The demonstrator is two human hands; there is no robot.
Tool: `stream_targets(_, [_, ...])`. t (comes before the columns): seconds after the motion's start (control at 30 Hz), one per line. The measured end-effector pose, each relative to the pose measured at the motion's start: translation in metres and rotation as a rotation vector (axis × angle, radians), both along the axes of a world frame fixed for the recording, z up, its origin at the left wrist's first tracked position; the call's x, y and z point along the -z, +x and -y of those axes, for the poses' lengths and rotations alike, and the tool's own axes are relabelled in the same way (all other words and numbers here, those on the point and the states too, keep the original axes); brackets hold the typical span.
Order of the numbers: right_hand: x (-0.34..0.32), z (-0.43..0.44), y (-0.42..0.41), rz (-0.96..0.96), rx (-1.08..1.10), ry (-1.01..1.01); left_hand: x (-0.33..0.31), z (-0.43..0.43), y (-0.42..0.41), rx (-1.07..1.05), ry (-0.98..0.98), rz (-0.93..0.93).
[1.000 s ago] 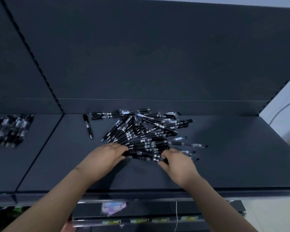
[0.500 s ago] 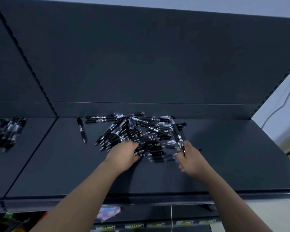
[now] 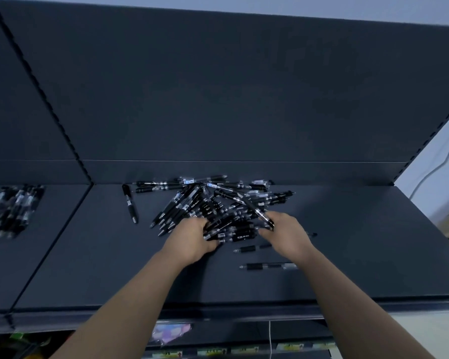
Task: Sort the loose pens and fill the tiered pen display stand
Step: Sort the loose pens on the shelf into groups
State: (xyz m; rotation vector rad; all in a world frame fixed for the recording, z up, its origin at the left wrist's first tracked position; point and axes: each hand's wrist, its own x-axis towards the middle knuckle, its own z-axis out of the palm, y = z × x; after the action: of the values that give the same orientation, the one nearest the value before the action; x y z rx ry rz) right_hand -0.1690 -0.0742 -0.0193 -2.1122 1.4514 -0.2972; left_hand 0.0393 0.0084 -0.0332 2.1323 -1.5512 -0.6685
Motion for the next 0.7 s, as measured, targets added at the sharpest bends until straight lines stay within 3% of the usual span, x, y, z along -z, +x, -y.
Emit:
stream_targets(0.23, [0.009,0.008,-0.009,-0.13,0.063,-0.029,-0.005,-0.001,0.006,0.068,0.126,0.089])
stream_targets(0.37, [0.01,0.016,-0.025,-0.104,0.181,-0.023,-0.008,-0.004,0.006,0.095,0.13,0.147])
stream_targets(0.57, [0.011,0.016,-0.018,0.078,0.145,0.028,-0.014,-0.005,0.023,-0.108,0.051,-0.228])
stream_targets(0.7, [0.009,0.01,-0.004,0.188,0.046,0.091,-0.021,-0.01,0.035,-0.161,0.011,-0.339])
